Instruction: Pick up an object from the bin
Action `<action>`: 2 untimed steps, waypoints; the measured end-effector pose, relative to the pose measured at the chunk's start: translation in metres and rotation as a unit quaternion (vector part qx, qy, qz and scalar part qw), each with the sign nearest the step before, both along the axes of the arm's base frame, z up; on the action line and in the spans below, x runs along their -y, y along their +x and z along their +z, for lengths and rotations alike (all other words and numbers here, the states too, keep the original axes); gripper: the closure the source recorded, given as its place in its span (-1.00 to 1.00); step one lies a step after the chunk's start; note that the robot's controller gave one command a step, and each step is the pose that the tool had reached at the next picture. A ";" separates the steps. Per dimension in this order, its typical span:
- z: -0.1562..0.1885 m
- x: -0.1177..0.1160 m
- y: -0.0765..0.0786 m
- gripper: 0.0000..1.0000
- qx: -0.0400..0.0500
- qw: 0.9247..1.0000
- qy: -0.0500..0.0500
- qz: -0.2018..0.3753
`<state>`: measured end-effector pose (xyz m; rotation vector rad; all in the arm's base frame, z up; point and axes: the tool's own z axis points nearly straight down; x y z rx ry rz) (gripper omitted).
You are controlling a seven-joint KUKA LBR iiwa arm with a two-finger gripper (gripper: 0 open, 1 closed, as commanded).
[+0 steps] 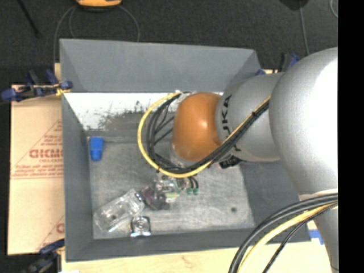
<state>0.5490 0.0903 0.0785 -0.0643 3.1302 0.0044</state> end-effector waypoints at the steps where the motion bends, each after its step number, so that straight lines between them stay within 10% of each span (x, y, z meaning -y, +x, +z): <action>1: 0.144 -0.018 0.014 1.00 0.000 1.000 0.001 -0.001; 2: 0.069 -0.041 -0.063 1.00 -0.009 0.998 -0.001 -0.068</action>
Offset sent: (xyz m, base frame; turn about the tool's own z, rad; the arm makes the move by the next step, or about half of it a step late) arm 0.0112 0.0166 0.1382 0.0068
